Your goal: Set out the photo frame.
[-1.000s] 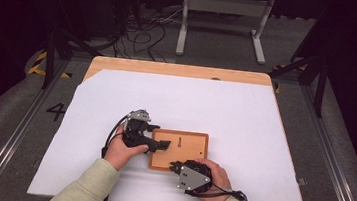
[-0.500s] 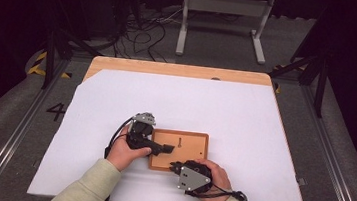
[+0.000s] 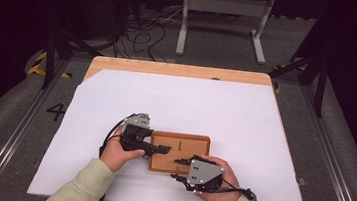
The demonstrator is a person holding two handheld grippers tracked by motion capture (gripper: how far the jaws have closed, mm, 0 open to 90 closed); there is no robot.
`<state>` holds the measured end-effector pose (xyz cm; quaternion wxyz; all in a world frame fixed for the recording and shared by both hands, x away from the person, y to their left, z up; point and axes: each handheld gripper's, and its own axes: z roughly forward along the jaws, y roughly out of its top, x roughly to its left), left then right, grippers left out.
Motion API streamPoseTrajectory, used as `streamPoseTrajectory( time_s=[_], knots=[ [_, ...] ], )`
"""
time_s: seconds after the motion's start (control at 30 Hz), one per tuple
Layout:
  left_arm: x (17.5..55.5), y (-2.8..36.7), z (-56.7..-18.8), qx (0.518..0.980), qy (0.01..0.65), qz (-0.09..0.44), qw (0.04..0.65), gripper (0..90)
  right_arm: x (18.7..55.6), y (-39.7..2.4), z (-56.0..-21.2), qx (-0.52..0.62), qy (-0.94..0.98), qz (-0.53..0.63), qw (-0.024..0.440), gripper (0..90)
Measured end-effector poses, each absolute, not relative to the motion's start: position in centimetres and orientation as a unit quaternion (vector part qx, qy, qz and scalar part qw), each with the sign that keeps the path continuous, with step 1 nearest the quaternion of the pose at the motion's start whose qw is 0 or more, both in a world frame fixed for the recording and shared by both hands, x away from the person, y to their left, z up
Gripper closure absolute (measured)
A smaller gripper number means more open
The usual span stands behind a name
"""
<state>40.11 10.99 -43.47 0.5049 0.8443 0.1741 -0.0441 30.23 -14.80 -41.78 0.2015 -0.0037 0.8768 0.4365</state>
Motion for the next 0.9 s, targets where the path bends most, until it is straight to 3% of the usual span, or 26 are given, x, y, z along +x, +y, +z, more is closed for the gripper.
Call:
streamPoseTrajectory(
  time_s=[0.1, 0.73, 0.83, 0.9],
  knots=[
    [39.8, 11.1, -43.3, 0.846, 0.159, -0.040, 0.508, 47.2, 30.1, -15.5, -40.9, 0.005, 0.869, 0.454, 0.196, 57.6],
    [36.2, 10.8, -41.9, 0.874, 0.044, -0.018, 0.484, 70.7, 31.7, -23.0, -35.5, 0.124, 0.793, 0.531, 0.272, 53.8],
    [35.8, 10.7, -42.1, 0.876, 0.034, -0.029, 0.479, 69.2, 31.9, -23.4, -35.5, 0.131, 0.791, 0.531, 0.273, 53.5],
    [35.7, 10.6, -42.3, 0.881, 0.027, -0.036, 0.471, 63.6, 32.1, -23.8, -35.4, 0.138, 0.787, 0.534, 0.276, 53.2]
  ],
)
